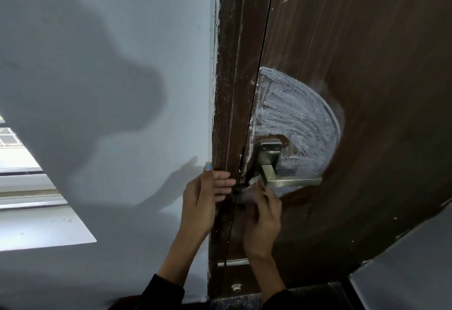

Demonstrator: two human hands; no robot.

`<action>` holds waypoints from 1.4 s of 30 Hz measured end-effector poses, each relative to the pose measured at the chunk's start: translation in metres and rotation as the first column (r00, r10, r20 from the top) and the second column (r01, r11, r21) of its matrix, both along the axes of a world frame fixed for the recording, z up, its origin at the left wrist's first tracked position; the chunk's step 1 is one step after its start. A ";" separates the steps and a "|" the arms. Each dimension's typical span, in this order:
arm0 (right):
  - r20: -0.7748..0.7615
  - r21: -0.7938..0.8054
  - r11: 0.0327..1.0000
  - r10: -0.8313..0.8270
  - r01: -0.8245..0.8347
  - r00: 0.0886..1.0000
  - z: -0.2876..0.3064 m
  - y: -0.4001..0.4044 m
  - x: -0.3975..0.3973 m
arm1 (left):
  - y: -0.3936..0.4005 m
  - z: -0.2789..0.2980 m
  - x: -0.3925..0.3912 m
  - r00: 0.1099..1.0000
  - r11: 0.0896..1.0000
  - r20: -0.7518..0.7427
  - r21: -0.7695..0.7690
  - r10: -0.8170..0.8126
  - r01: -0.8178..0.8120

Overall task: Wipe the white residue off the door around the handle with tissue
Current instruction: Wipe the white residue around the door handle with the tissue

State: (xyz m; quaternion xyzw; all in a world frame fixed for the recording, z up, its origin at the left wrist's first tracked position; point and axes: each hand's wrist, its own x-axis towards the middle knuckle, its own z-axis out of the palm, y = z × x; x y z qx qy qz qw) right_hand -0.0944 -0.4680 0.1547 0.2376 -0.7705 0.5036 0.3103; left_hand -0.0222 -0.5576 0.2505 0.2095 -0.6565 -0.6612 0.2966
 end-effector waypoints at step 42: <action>0.519 -0.498 0.867 0.281 0.018 0.807 0.029 0.023 -0.037 | 0.055 0.010 -0.025 0.992 0.993 -0.047 0.010 0.117 -0.117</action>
